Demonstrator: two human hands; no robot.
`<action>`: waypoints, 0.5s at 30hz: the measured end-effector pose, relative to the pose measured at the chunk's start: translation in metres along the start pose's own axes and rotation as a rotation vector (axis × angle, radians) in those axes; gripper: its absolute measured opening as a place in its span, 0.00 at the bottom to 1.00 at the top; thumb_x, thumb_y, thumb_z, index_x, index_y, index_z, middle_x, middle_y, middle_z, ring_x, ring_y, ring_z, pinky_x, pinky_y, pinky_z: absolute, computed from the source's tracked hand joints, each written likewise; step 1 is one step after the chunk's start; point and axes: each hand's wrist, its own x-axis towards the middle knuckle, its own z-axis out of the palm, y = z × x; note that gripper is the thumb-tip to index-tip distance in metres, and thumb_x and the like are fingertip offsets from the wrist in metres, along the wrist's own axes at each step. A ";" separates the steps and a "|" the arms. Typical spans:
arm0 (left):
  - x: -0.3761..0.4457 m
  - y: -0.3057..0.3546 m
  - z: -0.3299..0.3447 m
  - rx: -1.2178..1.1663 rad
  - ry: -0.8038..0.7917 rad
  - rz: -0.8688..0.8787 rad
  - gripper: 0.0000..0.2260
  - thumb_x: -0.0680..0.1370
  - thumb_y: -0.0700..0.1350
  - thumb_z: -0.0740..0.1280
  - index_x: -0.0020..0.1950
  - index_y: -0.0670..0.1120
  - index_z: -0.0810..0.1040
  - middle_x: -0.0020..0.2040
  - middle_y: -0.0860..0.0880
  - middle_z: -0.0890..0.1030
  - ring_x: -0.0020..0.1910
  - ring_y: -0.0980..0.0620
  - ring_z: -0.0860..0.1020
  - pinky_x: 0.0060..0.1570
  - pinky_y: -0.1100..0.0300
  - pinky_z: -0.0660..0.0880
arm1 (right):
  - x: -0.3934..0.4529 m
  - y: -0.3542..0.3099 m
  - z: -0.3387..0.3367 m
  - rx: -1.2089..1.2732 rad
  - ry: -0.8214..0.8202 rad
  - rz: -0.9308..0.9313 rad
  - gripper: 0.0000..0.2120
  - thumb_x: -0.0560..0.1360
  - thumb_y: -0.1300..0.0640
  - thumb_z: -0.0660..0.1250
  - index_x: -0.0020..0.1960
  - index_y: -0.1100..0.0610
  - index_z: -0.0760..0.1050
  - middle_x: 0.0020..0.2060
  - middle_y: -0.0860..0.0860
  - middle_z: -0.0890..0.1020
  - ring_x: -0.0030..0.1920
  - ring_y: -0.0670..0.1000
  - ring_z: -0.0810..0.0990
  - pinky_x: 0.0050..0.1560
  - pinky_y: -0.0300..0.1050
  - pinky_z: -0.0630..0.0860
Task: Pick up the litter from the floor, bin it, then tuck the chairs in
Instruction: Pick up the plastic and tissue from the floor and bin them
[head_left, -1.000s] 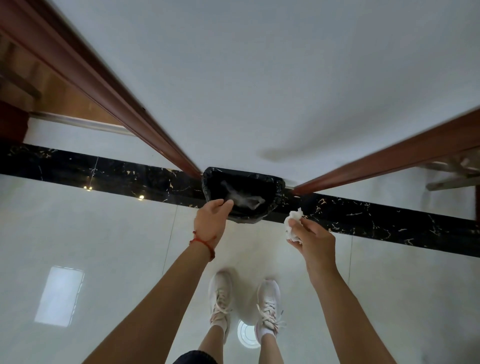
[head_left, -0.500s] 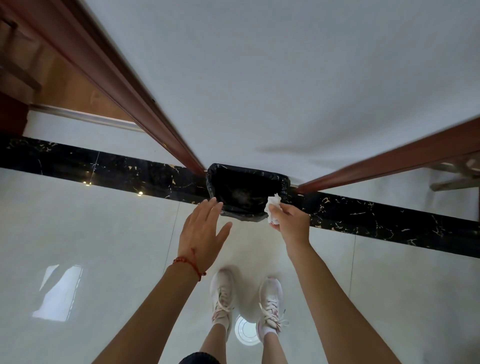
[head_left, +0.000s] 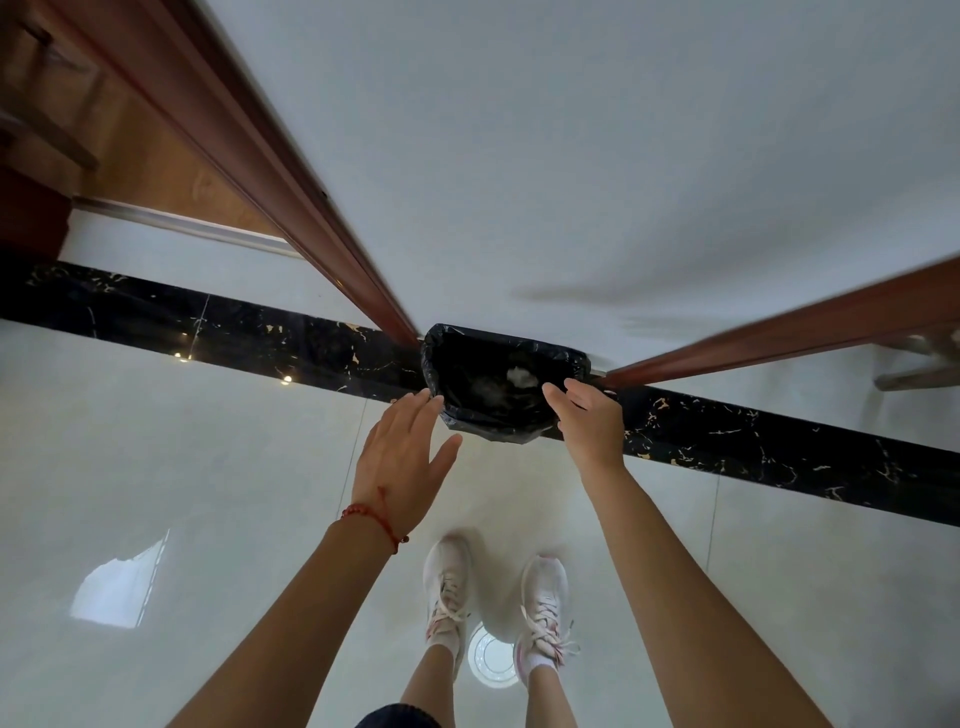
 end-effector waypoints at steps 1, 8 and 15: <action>0.000 0.002 -0.001 -0.001 -0.005 0.002 0.23 0.78 0.51 0.58 0.69 0.41 0.66 0.70 0.42 0.67 0.71 0.44 0.63 0.69 0.53 0.57 | -0.005 0.001 -0.005 -0.045 0.004 -0.036 0.22 0.73 0.53 0.67 0.64 0.61 0.72 0.63 0.54 0.76 0.62 0.52 0.75 0.62 0.43 0.70; -0.008 0.024 -0.020 0.021 -0.019 0.019 0.30 0.75 0.60 0.49 0.70 0.43 0.64 0.71 0.44 0.66 0.72 0.45 0.62 0.70 0.54 0.58 | -0.045 0.002 -0.035 -0.371 0.010 -0.366 0.21 0.76 0.51 0.64 0.66 0.58 0.70 0.67 0.54 0.71 0.69 0.52 0.67 0.68 0.50 0.67; -0.035 0.062 -0.060 0.023 0.024 0.042 0.22 0.79 0.50 0.58 0.71 0.43 0.63 0.72 0.45 0.65 0.72 0.47 0.60 0.71 0.56 0.55 | -0.098 -0.028 -0.079 -0.576 -0.004 -0.479 0.23 0.76 0.49 0.62 0.68 0.57 0.67 0.70 0.55 0.68 0.71 0.52 0.63 0.65 0.48 0.67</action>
